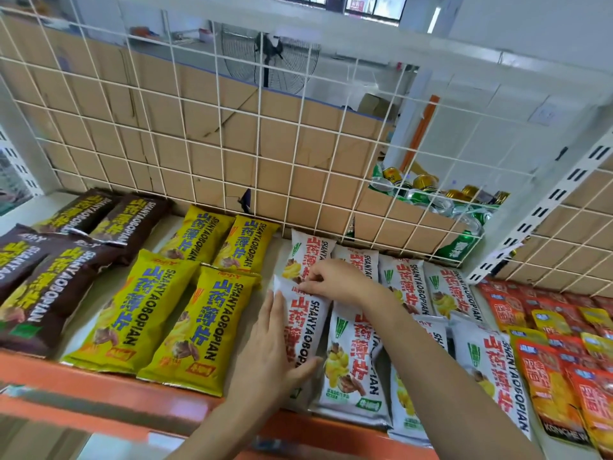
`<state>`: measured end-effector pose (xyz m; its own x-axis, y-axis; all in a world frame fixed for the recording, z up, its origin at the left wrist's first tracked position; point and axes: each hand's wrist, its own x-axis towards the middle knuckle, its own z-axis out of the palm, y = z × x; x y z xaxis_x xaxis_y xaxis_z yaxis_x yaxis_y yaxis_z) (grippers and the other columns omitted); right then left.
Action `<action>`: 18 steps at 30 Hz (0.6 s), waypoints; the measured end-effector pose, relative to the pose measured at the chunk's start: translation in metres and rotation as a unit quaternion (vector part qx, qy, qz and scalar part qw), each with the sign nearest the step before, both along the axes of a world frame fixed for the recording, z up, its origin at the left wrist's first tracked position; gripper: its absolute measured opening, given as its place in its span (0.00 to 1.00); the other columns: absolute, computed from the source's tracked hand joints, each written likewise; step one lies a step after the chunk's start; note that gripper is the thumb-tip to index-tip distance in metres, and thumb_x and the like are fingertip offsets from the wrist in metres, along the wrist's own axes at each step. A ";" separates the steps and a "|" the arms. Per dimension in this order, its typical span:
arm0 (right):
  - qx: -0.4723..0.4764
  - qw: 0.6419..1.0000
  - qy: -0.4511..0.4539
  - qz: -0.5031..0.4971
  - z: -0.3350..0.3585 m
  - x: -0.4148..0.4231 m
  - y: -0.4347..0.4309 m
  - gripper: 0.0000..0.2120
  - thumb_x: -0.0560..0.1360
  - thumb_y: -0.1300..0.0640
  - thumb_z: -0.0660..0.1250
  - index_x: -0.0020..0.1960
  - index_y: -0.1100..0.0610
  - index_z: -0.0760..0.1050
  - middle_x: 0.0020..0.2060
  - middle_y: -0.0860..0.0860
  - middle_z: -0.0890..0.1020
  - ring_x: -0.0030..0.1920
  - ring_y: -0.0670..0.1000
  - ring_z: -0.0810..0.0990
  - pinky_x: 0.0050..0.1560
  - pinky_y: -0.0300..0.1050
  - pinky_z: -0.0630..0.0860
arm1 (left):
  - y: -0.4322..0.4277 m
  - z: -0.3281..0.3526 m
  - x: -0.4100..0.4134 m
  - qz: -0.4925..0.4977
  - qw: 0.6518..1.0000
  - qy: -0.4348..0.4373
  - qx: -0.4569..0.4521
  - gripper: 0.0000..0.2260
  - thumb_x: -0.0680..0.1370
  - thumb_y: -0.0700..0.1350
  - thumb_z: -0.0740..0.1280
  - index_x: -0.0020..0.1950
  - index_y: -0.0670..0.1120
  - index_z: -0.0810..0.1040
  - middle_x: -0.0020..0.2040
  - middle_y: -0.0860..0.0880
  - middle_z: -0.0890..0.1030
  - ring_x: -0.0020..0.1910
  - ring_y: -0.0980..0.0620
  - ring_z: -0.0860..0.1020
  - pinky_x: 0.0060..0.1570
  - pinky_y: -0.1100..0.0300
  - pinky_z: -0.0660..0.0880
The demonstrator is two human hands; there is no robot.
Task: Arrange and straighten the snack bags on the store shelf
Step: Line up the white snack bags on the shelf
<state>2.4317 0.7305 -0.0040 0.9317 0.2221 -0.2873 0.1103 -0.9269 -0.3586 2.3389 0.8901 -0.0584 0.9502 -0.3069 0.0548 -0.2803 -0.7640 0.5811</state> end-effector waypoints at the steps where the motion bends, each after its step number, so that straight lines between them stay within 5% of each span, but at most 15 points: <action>1: -0.003 1.000 0.009 0.002 0.002 0.000 0.002 0.17 0.76 0.46 0.62 0.36 0.58 0.71 0.31 0.55 0.71 0.32 0.52 0.69 0.31 0.44 0.61 | -0.001 0.001 -0.001 0.002 1.000 -0.001 0.006 0.49 0.71 0.66 0.63 0.74 0.48 0.32 0.76 0.52 0.36 0.75 0.53 0.50 0.64 0.63 0.63; 11: 0.094 0.995 0.003 -0.026 0.005 -0.001 -0.001 0.12 0.74 0.51 0.68 0.34 0.54 0.74 0.29 0.46 0.75 0.31 0.45 0.71 0.31 0.39 0.64 | -0.007 -0.002 -0.017 0.013 0.999 -0.020 0.048 0.52 0.68 0.60 0.67 0.70 0.53 0.25 0.76 0.46 0.44 0.74 0.48 0.54 0.68 0.60 0.58; 15: 0.082 0.995 -0.025 -0.045 0.000 0.002 -0.003 0.10 0.72 0.50 0.69 0.35 0.51 0.74 0.34 0.47 0.80 0.37 0.47 0.78 0.38 0.45 0.72 | -0.009 -0.005 -0.020 0.021 0.998 -0.030 0.044 0.50 0.57 0.62 0.63 0.75 0.46 0.50 0.70 0.39 0.66 0.61 0.39 0.74 0.52 0.51 0.76; 18: 0.073 0.995 -0.024 -0.058 -0.003 0.004 -0.005 0.10 0.72 0.49 0.70 0.39 0.56 0.77 0.39 0.52 0.83 0.43 0.52 0.80 0.44 0.50 0.76 | -0.009 -0.006 -0.019 0.015 0.997 -0.017 0.070 0.50 0.55 0.65 0.59 0.73 0.40 0.59 0.68 0.39 0.69 0.56 0.39 0.78 0.48 0.52 0.77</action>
<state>2.4361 0.7251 -0.0069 0.9652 0.1482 -0.2154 0.0253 -0.8729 -0.4872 2.3197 0.8808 -0.0641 0.9576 -0.2844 0.0448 -0.2727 -0.8460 0.4581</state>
